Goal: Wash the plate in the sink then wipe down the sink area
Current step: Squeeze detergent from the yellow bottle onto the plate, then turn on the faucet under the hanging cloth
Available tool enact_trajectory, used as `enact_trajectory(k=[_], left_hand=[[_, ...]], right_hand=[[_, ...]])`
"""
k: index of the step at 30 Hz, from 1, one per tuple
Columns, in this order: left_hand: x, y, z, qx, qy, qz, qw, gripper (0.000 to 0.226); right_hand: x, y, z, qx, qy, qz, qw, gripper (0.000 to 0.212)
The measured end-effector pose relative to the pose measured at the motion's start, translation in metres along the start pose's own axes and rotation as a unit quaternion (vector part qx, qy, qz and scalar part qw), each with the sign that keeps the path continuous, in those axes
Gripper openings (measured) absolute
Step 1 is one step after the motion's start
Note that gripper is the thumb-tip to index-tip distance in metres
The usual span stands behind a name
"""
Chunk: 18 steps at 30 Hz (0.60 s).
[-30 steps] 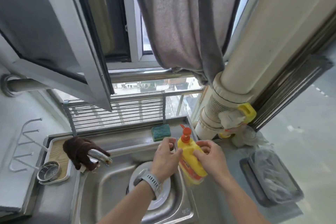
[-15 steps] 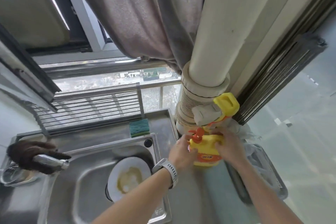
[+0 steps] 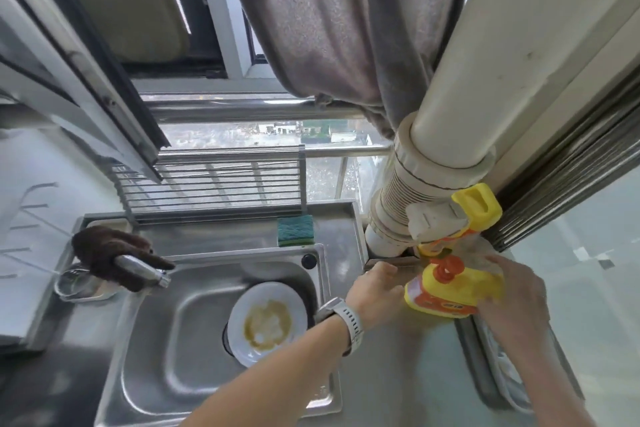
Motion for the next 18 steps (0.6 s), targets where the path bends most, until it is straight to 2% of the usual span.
enact_trajectory(k=[2, 4, 6, 7, 8, 11, 13, 16, 18], left_hand=[[-0.022, 0.024, 0.005, 0.010, 0.007, 0.013, 1.000, 0.044], [-0.051, 0.049, 0.013, 0.016, 0.020, 0.036, 0.999, 0.040], [-0.088, 0.076, 0.021, 0.040, 0.048, 0.061, 0.996, 0.036], [-0.108, 0.090, 0.026, 0.056, 0.064, 0.076, 0.993, 0.034], [-0.132, 0.104, 0.028, 0.071, 0.083, 0.091, 0.990, 0.032], [-0.201, 0.144, 0.036, 0.108, 0.141, 0.121, 0.977, 0.030], [-0.241, 0.174, 0.042, 0.161, 0.175, 0.169, 0.956, 0.025], [-0.299, 0.220, 0.039, 0.250, 0.212, 0.213, 0.921, 0.021], [-0.333, 0.249, 0.031, 0.312, 0.233, 0.218, 0.895, 0.025]], right_hand=[[-0.011, 0.013, 0.026, 0.078, -0.030, 0.013, 0.996, 0.048], [-0.044, 0.017, 0.053, 0.141, -0.043, -0.031, 0.989, 0.049], [-0.092, -0.003, 0.071, 0.130, -0.021, -0.118, 0.984, 0.041], [-0.117, -0.018, 0.076, 0.130, 0.004, -0.157, 0.979, 0.028], [-0.141, -0.038, 0.079, 0.109, 0.024, -0.194, 0.975, 0.012], [-0.212, -0.130, 0.092, -0.074, 0.015, -0.295, 0.952, 0.020], [-0.258, -0.196, 0.107, -0.157, -0.009, -0.360, 0.920, 0.012], [-0.338, -0.298, 0.128, -0.245, -0.100, -0.488, 0.832, 0.017], [-0.386, -0.359, 0.136, -0.268, -0.159, -0.564, 0.765, 0.023]])
Point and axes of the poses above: each hand's wrist, its own z-axis away from the middle knuckle, its own y-axis out of the back of the hand, x = y × z, the point moved 7 cm from there along -z, towards the middle knuckle, and after that the axes turned 15 degrees about y, right-handed, at the moved point
